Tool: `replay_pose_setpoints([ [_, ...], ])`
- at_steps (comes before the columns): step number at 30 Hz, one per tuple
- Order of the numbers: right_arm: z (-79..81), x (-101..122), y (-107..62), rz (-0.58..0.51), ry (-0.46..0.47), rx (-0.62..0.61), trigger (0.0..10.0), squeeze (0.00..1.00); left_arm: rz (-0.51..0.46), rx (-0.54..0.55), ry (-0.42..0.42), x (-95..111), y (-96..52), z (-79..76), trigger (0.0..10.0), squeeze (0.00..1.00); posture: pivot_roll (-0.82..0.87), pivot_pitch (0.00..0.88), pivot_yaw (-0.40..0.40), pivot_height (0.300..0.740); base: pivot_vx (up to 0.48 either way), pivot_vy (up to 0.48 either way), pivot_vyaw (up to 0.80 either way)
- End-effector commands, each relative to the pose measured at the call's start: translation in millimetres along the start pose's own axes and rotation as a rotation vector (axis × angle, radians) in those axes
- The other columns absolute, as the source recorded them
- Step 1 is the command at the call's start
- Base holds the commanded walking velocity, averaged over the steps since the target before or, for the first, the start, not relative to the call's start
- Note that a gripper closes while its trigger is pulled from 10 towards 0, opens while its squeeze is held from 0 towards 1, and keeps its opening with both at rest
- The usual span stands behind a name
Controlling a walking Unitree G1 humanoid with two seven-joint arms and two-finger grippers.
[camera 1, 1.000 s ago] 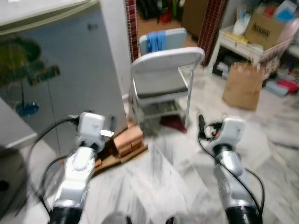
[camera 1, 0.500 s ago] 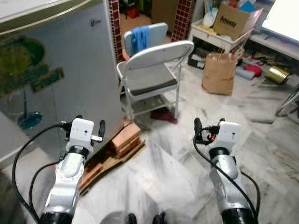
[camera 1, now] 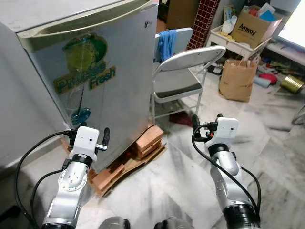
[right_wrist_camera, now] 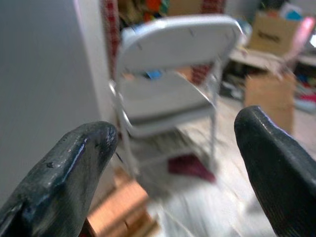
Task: Restocking fridge
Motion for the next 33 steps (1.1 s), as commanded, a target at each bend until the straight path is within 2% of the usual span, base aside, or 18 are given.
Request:
replay_pose_setpoints([
  [1, 2.7, 2, 1.5, -0.011, 0.008, 0.003, 10.0, 0.0, -0.008, -0.004, 0.028, 1, -2.1, 4.1, 10.0, 0.0, 0.12, 0.065, -0.064, 0.74, 0.0, 0.48, 0.0],
  [8, 6.6, -3, 0.0, 0.001, 0.01, 0.011, 10.0, 0.0, -0.03, -0.06, 0.051, 3, -2.7, -3.9, 10.0, 0.0, 0.12, 0.063, -0.064, 0.74, 0.0, 0.48, -0.64],
  [17, 3.6, -1, 2.0, -0.009, 0.004, -0.003, 10.0, 0.0, -0.054, -0.04, 0.057, 9, -3.2, -0.2, 10.0, 0.0, 0.13, 0.063, -0.065, 0.74, 0.0, 0.48, -0.78],
  [22, 5.3, -2, 2.0, -0.008, 0.004, 0.002, 10.0, 0.0, -0.062, -0.042, 0.055, 9, -4.0, -0.4, 10.0, 0.0, 0.13, 0.064, -0.067, 0.74, 0.0, 0.48, -0.09],
  [33, 3.4, -3, 3.6, 0.005, -0.005, 0.005, 10.0, 0.0, -0.077, -0.014, 0.026, 12, -6.9, 1.2, 10.0, 0.0, 0.13, 0.068, -0.087, 0.74, 0.0, 0.0, -0.69],
])
Point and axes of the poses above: a point about 5 cm out from each wrist's last joint towards the gripper, its own y axis pointing out of the wrist towards the gripper, its own x axis along the axis of the wrist's last joint, z = x × y, the point moved 4 cm from there along y, pointing out of the wrist towards the gripper, and after that the axes turned 11 degrees about y, right-handed, at the moved point
